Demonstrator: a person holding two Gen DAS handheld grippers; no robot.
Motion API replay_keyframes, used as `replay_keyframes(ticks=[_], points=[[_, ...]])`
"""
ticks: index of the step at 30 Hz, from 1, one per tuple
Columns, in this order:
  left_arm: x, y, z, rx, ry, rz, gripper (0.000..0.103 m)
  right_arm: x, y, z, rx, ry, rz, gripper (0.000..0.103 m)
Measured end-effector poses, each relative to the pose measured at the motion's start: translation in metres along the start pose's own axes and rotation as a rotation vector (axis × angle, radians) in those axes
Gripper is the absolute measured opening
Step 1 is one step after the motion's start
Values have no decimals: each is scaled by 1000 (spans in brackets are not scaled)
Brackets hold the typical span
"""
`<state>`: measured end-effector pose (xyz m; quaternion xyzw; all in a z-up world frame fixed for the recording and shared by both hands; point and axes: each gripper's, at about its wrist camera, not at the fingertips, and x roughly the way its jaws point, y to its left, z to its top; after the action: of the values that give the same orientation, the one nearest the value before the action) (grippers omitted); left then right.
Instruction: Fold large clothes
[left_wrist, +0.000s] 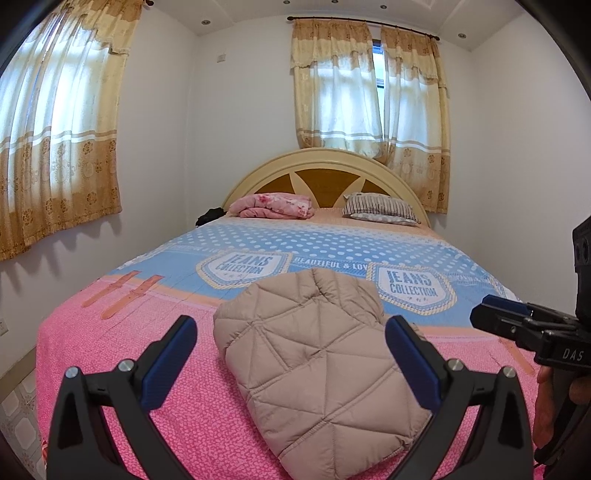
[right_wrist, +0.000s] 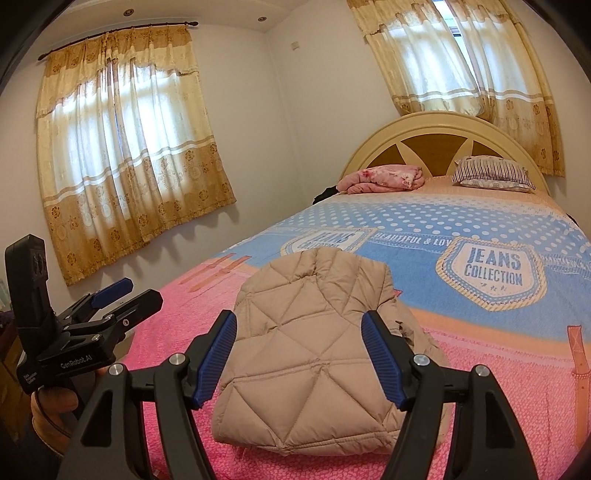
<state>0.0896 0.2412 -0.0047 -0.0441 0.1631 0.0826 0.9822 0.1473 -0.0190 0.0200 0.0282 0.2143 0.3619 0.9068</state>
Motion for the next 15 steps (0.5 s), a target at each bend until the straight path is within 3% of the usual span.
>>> replay_keyframes(ticks=[15], points=[[-2, -2, 1, 7, 3, -5, 103, -1, -1, -2, 3, -1, 4, 71]])
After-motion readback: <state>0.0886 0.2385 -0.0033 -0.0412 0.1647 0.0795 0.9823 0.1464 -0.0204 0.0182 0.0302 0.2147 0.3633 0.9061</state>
